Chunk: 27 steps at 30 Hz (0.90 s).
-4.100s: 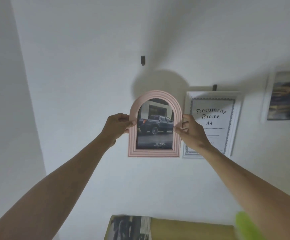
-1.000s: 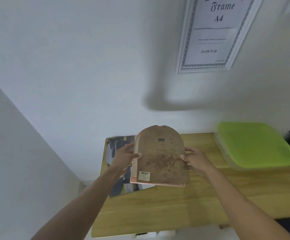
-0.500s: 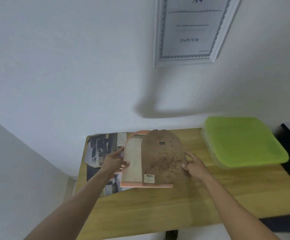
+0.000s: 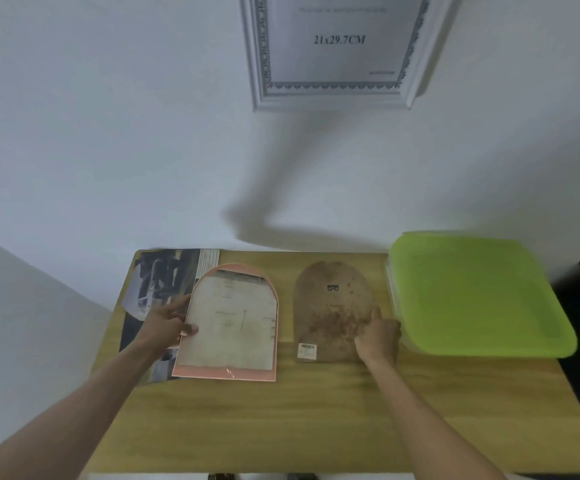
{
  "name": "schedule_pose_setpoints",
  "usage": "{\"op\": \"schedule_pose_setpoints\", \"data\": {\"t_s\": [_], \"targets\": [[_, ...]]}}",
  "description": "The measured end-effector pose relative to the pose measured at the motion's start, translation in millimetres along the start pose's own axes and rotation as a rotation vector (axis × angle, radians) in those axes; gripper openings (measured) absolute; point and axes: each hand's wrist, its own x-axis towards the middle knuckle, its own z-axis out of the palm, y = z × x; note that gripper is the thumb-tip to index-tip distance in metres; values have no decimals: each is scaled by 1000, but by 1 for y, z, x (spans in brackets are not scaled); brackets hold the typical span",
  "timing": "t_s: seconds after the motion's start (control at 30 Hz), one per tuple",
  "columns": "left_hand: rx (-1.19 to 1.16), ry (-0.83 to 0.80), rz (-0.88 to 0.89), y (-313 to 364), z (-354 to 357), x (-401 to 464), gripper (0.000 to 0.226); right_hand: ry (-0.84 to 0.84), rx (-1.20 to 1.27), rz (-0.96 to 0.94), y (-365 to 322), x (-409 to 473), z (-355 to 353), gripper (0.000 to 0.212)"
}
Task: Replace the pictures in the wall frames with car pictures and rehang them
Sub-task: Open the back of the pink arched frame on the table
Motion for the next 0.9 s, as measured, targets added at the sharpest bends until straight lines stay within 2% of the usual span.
{"op": "schedule_pose_setpoints", "data": {"t_s": [0.07, 0.17, 0.27, 0.47, 0.57, 0.63, 0.73, 0.8, 0.9], "targets": [[-11, 23, -21, 1, 6, -5, 74, 43, -255, -128, 1, -2, 11, 60], [-33, 22, -41, -1, 14, -4, 76, -72, -355, -281, 0, -4, 26, 62], [-42, -1, -41, -5, 23, 1, 79, -134, -384, -284, 0, 3, 28, 64], [-44, -7, -30, 2, 41, -1, 79, -107, -407, -259, 12, 20, 14, 65], [-47, -36, -29, 4, 50, -3, 78, -23, -441, -338, 13, 14, 10, 62], [-50, -53, -31, 4, 54, -4, 78, 21, -312, -445, 7, 2, 13, 53], [-56, -68, -44, -3, 56, -3, 78, -140, -8, -507, -12, -26, 26, 41], [-62, -64, -44, -9, 55, -2, 78, -220, 56, -493, -23, -41, 37, 36], [2, -39, 7, -20, 53, 0, 76, -244, 63, -444, -31, -54, 49, 36]]}}
